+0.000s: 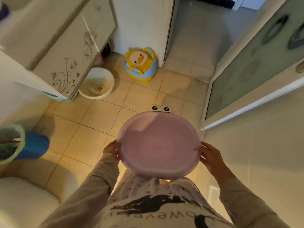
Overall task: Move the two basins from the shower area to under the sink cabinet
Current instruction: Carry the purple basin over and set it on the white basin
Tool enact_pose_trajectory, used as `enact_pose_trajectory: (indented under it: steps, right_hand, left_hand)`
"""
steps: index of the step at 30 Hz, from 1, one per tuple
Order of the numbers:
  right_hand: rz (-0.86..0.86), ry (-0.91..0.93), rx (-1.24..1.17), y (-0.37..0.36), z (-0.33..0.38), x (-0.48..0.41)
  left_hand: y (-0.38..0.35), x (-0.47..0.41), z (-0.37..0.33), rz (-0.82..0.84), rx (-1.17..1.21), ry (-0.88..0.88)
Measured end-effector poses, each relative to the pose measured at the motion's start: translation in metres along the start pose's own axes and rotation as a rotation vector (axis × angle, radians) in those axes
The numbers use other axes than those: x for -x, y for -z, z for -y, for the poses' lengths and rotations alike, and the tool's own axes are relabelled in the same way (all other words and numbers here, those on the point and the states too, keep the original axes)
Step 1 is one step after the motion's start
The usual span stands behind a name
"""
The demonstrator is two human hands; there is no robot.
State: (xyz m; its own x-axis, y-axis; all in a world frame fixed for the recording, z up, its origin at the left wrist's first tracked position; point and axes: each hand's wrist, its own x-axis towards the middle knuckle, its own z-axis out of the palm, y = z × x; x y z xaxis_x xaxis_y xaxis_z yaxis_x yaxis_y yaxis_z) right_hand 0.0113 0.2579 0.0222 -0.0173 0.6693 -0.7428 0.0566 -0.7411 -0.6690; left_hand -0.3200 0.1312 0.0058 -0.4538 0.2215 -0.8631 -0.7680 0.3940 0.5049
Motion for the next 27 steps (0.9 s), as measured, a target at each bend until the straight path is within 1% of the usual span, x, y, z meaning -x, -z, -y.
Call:
enact_pose_trajectory:
  steps: [3,6,9,13,18,21,23,27]
  right_hand:
    - [0.089,0.032,0.137,-0.009,0.054,-0.039]
    - [0.162,0.040,0.212,-0.027,0.097,-0.077]
    - [0.212,0.024,0.262,-0.053,0.130,-0.111]
    - [0.226,0.013,0.294,-0.099,0.174,-0.156]
    - [0.208,-0.014,0.325,-0.162,0.226,-0.196]
    - [0.242,-0.016,0.335,-0.202,0.258,-0.217]
    - [0.248,-0.023,0.347,-0.227,0.276,-0.230]
    - [0.313,-0.030,0.402,-0.269,0.307,-0.254]
  left_hand:
    - [-0.026,-0.005,-0.013,-0.039,0.071,-0.001]
    - [-0.044,-0.017,-0.028,-0.054,0.102,0.016]
    - [-0.062,-0.033,-0.046,-0.109,0.161,0.040]
    - [-0.082,-0.061,-0.082,-0.129,0.242,0.065]
    - [-0.099,-0.087,-0.148,-0.101,0.201,0.067]
    - [-0.108,-0.102,-0.192,-0.091,0.199,0.039]
    - [-0.114,-0.108,-0.218,-0.113,0.194,0.020]
    - [-0.122,-0.115,-0.253,-0.143,0.240,0.019]
